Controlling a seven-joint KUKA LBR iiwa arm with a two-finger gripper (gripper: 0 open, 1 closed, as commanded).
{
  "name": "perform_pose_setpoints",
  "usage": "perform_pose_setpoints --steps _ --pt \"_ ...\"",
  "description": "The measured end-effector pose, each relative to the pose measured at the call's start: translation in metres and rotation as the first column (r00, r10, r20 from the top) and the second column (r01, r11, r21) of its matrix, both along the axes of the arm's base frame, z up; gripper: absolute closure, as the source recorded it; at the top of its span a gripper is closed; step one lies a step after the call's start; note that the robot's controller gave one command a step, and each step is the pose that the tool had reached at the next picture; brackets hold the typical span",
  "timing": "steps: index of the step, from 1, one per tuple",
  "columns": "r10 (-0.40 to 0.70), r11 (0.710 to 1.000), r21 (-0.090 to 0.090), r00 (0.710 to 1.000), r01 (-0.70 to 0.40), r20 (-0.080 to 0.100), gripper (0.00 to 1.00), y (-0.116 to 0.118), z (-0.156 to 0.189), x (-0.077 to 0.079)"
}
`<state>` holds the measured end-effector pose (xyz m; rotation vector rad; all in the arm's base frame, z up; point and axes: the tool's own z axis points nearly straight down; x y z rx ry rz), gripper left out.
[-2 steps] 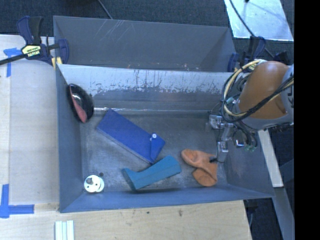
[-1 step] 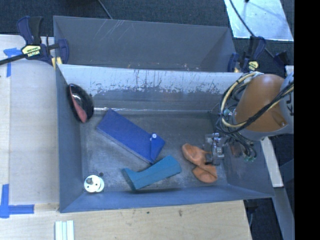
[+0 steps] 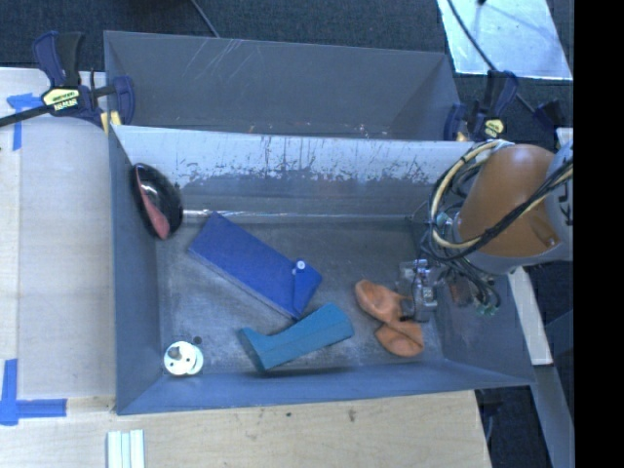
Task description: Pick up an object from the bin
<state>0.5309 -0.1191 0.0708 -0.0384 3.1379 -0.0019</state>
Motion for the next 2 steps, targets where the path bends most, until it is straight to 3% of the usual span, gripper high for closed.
perform_pose_setpoints --steps 1,2 --pt "0.052 0.999 0.0 0.999 -0.052 0.0 1.0 0.0043 0.1255 0.0079" --pt "0.052 0.999 0.0 0.999 -0.052 0.0 1.0 0.0044 0.1253 0.0077"
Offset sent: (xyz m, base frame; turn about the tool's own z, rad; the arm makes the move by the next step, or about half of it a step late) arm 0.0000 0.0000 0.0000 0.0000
